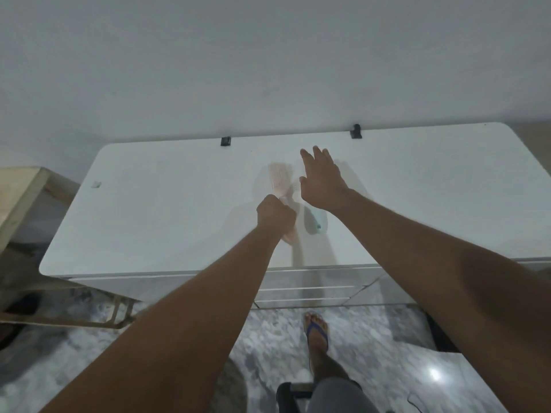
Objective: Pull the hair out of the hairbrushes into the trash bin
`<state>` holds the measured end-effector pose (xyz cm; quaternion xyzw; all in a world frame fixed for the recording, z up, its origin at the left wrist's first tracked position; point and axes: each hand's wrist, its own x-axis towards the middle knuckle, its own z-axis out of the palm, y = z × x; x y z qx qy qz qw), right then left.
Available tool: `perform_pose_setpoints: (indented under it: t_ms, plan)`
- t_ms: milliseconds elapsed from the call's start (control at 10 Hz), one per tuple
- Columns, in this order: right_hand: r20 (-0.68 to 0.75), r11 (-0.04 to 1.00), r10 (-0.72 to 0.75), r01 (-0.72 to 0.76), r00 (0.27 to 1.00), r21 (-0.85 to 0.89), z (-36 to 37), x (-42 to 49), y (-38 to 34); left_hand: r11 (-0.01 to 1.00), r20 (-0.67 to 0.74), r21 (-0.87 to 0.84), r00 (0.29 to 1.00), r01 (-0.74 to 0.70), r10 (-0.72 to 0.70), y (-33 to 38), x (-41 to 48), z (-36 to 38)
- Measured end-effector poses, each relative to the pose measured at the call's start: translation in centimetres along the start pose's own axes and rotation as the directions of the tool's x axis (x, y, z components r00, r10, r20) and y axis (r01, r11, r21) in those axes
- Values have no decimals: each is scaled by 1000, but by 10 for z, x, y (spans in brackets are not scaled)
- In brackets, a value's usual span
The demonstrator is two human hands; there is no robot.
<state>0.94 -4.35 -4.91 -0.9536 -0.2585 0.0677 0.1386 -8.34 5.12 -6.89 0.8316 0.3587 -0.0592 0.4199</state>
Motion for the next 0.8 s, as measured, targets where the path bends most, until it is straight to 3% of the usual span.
perform_pose_setpoints:
  t_ms: [300, 800]
  plan:
    - [19, 999, 30, -30, 999, 15, -3, -9, 10, 954, 0, 288, 997, -79, 83, 1, 1, 8]
    - [45, 995, 59, -62, 997, 77, -5, -12, 9, 974, -29, 215, 996, -73, 81, 0, 11, 5]
